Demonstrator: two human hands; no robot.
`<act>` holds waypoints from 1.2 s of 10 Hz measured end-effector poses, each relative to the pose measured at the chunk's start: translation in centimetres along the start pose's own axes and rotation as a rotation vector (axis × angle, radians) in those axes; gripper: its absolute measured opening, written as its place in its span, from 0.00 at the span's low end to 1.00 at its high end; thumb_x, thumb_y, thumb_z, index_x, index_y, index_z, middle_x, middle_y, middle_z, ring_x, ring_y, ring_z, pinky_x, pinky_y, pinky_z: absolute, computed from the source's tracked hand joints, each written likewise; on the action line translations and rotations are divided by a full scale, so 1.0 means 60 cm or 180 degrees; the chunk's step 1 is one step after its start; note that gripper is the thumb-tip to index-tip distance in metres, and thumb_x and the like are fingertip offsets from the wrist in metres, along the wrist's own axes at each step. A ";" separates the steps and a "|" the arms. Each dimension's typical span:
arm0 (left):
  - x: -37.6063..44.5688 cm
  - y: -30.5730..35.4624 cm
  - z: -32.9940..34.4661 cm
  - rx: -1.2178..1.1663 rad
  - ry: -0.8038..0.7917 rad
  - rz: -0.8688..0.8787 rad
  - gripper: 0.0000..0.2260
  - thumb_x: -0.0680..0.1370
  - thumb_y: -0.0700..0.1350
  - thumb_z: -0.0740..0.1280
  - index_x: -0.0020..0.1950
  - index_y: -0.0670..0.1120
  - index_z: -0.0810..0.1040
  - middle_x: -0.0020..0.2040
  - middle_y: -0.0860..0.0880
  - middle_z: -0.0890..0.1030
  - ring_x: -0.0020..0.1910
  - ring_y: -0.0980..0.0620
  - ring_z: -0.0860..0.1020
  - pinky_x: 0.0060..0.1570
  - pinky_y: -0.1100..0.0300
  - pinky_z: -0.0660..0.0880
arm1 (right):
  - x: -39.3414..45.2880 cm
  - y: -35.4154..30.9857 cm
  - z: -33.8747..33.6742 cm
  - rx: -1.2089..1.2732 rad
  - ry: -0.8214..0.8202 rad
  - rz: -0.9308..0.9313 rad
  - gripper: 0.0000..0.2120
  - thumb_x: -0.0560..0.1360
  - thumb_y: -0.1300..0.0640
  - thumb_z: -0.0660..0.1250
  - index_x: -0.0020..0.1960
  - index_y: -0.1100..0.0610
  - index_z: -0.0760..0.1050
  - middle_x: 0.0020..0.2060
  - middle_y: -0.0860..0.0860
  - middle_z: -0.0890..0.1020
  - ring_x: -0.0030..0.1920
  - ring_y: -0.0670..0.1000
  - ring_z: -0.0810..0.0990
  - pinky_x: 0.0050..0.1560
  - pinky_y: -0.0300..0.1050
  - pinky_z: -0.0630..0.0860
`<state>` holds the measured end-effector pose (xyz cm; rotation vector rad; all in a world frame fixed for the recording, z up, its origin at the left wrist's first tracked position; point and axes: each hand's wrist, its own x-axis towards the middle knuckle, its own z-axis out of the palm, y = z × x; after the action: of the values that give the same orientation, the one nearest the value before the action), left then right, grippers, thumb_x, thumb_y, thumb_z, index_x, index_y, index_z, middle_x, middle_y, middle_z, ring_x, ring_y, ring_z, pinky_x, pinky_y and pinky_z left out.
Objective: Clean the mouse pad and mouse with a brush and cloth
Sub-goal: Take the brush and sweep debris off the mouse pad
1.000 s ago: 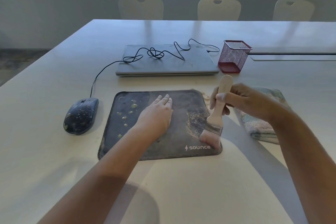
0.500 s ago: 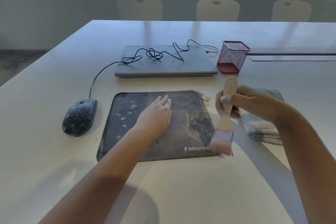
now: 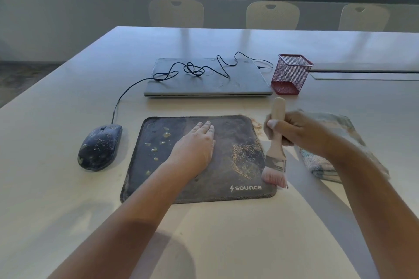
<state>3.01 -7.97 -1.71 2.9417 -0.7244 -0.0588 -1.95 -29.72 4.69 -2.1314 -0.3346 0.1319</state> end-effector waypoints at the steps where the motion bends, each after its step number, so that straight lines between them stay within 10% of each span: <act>1: 0.001 0.000 -0.001 -0.0001 0.0006 0.0008 0.22 0.83 0.45 0.47 0.75 0.41 0.49 0.77 0.45 0.50 0.76 0.50 0.48 0.72 0.61 0.45 | 0.008 0.011 -0.005 -0.0408 0.0866 0.0037 0.18 0.77 0.65 0.57 0.30 0.56 0.71 0.26 0.50 0.69 0.25 0.45 0.66 0.28 0.37 0.63; 3: 0.002 0.000 0.000 -0.0011 0.0030 0.0024 0.22 0.83 0.45 0.48 0.75 0.41 0.49 0.77 0.46 0.50 0.76 0.50 0.48 0.72 0.61 0.46 | 0.017 0.034 -0.006 -0.0755 0.2151 -0.0022 0.13 0.79 0.54 0.56 0.39 0.54 0.74 0.26 0.47 0.76 0.26 0.44 0.73 0.26 0.31 0.66; 5: 0.002 -0.001 0.002 0.0006 0.0037 0.0028 0.22 0.83 0.45 0.48 0.75 0.41 0.50 0.77 0.45 0.51 0.76 0.50 0.49 0.72 0.60 0.47 | 0.026 0.041 0.014 -0.1070 0.1747 -0.0209 0.07 0.79 0.51 0.57 0.50 0.52 0.72 0.34 0.45 0.81 0.31 0.31 0.75 0.35 0.32 0.70; 7: 0.002 0.001 0.001 0.0037 0.0073 0.0040 0.22 0.83 0.44 0.47 0.75 0.40 0.50 0.77 0.45 0.51 0.76 0.50 0.49 0.72 0.61 0.46 | 0.019 0.035 0.010 -0.1256 0.1866 -0.0087 0.12 0.79 0.47 0.54 0.40 0.46 0.71 0.28 0.43 0.79 0.31 0.43 0.76 0.39 0.49 0.75; 10: 0.001 0.001 0.000 0.0014 0.0047 0.0024 0.22 0.83 0.44 0.47 0.75 0.41 0.49 0.77 0.45 0.50 0.76 0.50 0.48 0.72 0.61 0.47 | 0.017 0.023 0.019 -0.1581 0.1804 -0.0155 0.15 0.79 0.44 0.53 0.52 0.51 0.73 0.35 0.43 0.81 0.36 0.49 0.78 0.38 0.46 0.74; 12: 0.001 0.000 -0.002 -0.0015 0.0031 0.0020 0.22 0.83 0.45 0.48 0.75 0.41 0.50 0.77 0.45 0.51 0.76 0.50 0.49 0.72 0.61 0.47 | 0.010 0.018 0.012 -0.1640 0.1609 -0.0045 0.15 0.79 0.45 0.51 0.40 0.45 0.72 0.29 0.45 0.79 0.32 0.47 0.76 0.32 0.41 0.66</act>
<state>3.05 -8.00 -1.60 2.9331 -0.7313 -0.0454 -1.33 -29.55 3.41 -2.5661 -0.0840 -0.5496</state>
